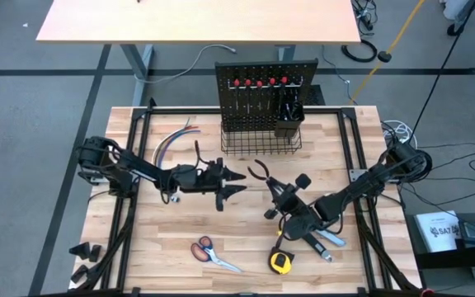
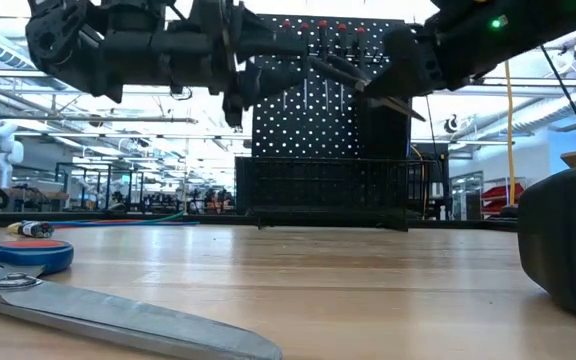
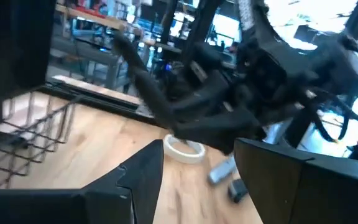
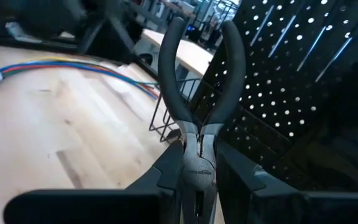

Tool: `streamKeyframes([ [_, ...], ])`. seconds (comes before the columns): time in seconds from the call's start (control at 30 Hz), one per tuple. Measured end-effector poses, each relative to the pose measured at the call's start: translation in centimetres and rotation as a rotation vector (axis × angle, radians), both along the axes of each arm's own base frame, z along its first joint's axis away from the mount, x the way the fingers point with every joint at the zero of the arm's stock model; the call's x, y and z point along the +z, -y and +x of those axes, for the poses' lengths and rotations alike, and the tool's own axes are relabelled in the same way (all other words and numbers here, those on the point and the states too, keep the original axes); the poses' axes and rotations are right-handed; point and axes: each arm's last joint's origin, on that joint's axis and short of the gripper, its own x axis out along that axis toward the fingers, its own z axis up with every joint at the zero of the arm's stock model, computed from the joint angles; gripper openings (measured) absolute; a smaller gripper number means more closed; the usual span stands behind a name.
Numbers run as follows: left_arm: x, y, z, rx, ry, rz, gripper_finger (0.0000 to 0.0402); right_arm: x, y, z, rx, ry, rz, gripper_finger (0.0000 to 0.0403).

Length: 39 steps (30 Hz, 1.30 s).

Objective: Hang tools onto peg board
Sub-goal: Put the plier into the black bin on the pegboard

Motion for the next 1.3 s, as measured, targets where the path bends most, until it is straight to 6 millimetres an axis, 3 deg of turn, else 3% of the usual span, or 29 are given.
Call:
streamKeyframes([
  [0.4,-0.1,-0.1,0.0,0.067,-0.009,-0.045,0.0206,1.3,0.5,1.4,0.059,0.075,0.046,0.0057],
  [1.0,-0.3,-0.2,0.0,0.112,-0.026,-0.019,0.0204,-0.6,0.8,3.6,0.161,0.108,0.073,0.0057],
  [1.13,-0.5,-0.2,0.0,0.112,-0.047,-0.015,0.0177,-0.5,0.8,3.6,0.16,0.112,0.072,0.0057],
  [1.3,-0.5,-0.2,0.0,0.108,-0.056,0.014,0.0106,-0.5,0.9,3.6,0.158,0.11,0.071,0.0057],
])
